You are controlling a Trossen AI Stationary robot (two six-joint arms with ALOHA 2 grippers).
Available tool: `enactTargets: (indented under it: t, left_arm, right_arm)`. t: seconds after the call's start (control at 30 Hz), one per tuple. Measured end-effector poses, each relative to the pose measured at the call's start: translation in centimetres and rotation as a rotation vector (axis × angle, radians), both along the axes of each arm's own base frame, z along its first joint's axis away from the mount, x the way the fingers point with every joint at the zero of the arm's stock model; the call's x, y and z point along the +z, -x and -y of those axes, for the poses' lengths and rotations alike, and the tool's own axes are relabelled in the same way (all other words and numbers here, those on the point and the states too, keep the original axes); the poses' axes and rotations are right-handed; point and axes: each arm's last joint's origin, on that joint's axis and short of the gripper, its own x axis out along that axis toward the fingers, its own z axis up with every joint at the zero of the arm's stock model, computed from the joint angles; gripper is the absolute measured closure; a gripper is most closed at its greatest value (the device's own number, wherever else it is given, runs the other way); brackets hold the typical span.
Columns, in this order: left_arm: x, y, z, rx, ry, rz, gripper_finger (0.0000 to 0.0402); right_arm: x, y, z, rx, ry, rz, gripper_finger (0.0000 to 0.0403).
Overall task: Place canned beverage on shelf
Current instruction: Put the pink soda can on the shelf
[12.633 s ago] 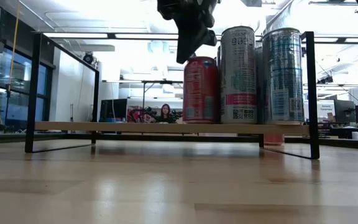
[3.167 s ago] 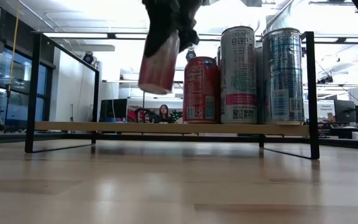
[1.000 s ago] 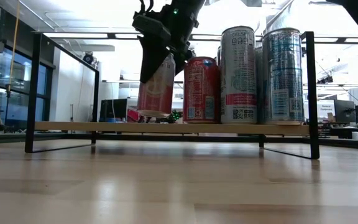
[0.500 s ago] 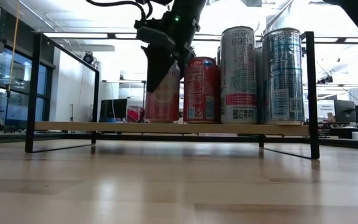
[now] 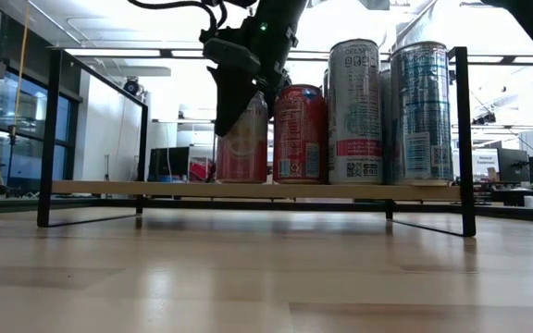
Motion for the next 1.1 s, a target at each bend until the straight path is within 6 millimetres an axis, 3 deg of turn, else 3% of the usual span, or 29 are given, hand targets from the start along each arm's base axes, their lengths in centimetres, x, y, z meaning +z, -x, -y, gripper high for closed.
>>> enactTargets:
  t: [0.2, 0.7, 1.1]
  left_arm:
    - [0.0, 0.0, 0.0, 0.0, 0.0, 0.0, 0.0046]
    - [0.0, 0.0, 0.0, 0.0, 0.0, 0.001, 0.0046]
    - [0.0, 0.0, 0.0, 0.001, 0.0, 0.001, 0.0046]
  right_arm:
    - [0.2, -0.1, 0.0, 0.007, -0.003, 0.004, 0.0004]
    - [3.1, -0.8, 0.2, 0.085, 0.026, 0.077, 0.0003]
    - [8.8, -0.4, 0.2, 0.18, 0.085, 0.165, 0.0004]
